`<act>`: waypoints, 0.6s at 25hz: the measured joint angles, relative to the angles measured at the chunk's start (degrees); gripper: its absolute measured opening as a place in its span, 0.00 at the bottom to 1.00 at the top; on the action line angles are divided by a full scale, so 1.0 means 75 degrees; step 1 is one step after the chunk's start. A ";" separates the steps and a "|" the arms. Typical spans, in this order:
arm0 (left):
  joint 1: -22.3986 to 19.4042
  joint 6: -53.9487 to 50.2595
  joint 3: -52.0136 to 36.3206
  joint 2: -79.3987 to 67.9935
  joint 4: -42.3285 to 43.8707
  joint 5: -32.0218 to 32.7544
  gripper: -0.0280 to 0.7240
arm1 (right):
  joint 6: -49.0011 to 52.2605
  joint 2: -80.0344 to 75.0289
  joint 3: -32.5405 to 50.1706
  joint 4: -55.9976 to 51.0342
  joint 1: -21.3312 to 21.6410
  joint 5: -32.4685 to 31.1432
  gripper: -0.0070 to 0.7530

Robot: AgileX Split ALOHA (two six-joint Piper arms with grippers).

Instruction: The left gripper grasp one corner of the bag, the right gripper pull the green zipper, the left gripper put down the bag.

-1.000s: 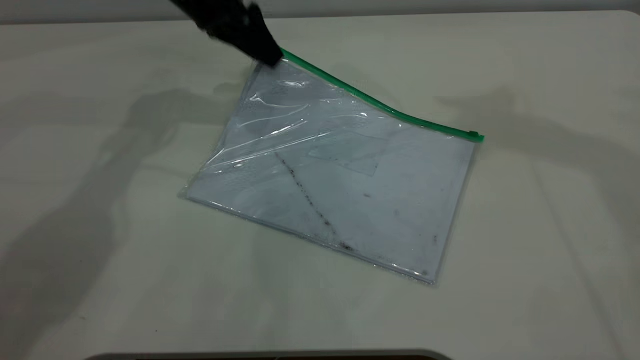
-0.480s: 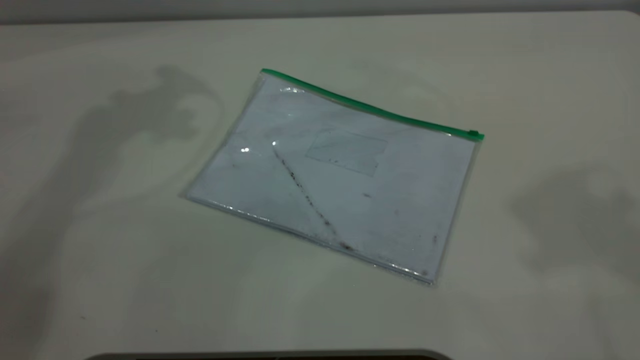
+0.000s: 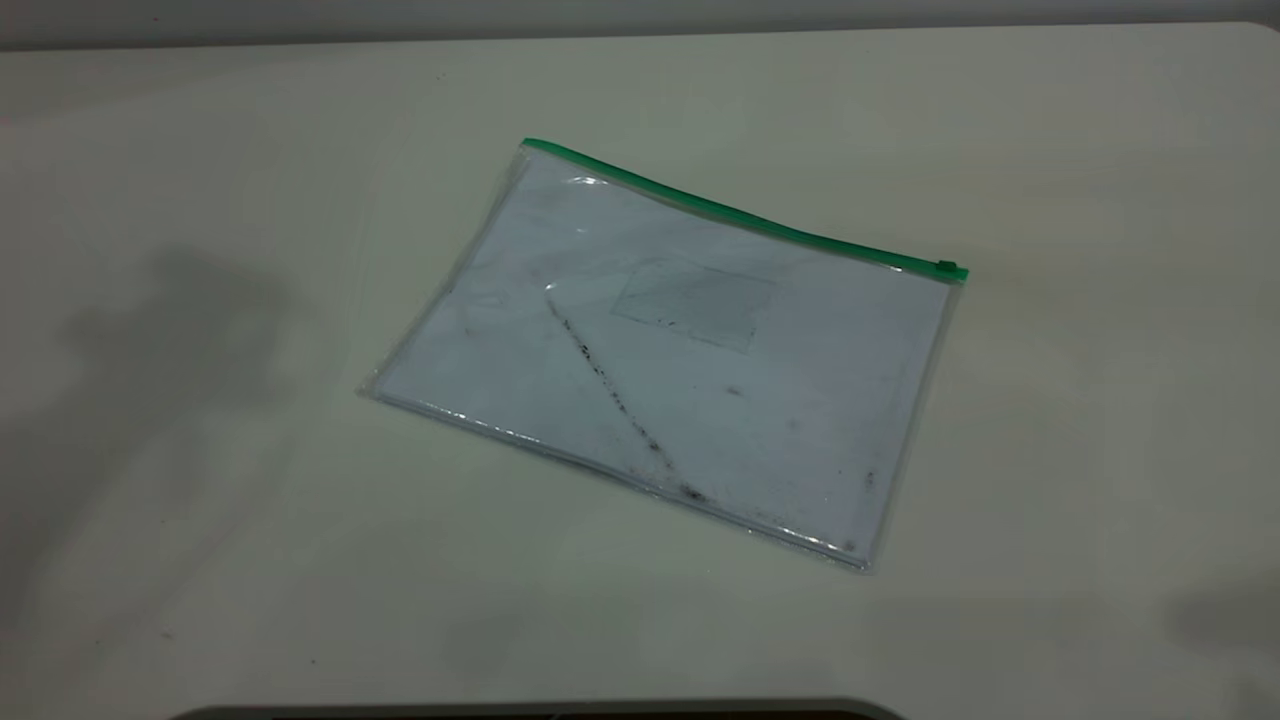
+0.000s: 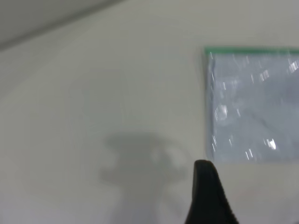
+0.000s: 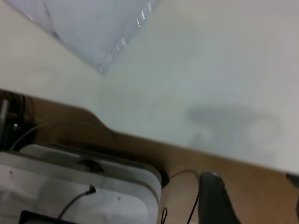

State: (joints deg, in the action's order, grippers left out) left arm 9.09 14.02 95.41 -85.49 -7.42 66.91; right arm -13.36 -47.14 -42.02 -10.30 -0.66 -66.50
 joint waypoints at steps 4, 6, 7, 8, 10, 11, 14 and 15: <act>0.0000 -0.0199 -0.2095 0.1218 0.0007 0.0000 0.75 | 0.0320 0.0945 0.1410 0.0078 0.0000 0.0692 0.61; 0.0008 -0.0199 -0.3183 0.1739 0.0041 0.0000 0.75 | 0.0468 0.1255 0.1719 0.0183 0.0000 0.1009 0.61; 0.0014 -0.0199 -0.3774 0.2012 0.0084 0.0000 0.75 | 0.0533 0.1359 0.1748 0.0238 0.0000 0.1142 0.61; 0.0014 -0.0199 -0.4355 0.2275 0.0124 0.0000 0.75 | 0.0581 0.1423 0.1760 0.0252 0.0000 0.1228 0.61; 0.0014 -0.0199 -0.5384 0.2742 0.0209 0.0000 0.75 | 0.0651 0.1465 0.1760 0.0225 0.0000 0.1095 0.61; 0.0014 -0.0199 -0.5907 0.2990 0.0220 0.0000 0.75 | 0.0692 0.1464 0.1775 0.0217 0.0000 0.0940 0.61; 0.0014 -0.0214 -0.7208 0.3724 0.0242 -0.0066 0.75 | 0.0820 0.1498 0.1924 0.0331 0.0000 0.0628 0.61; 0.0014 -0.0252 -0.7605 0.4007 0.0242 -0.0182 0.75 | 0.0919 0.1504 0.1925 0.0396 0.0000 0.0591 0.61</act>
State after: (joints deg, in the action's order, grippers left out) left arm 9.19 12.13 38.37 -55.43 -5.60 65.55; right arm -6.47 -35.86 -27.58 -7.33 -0.66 -62.07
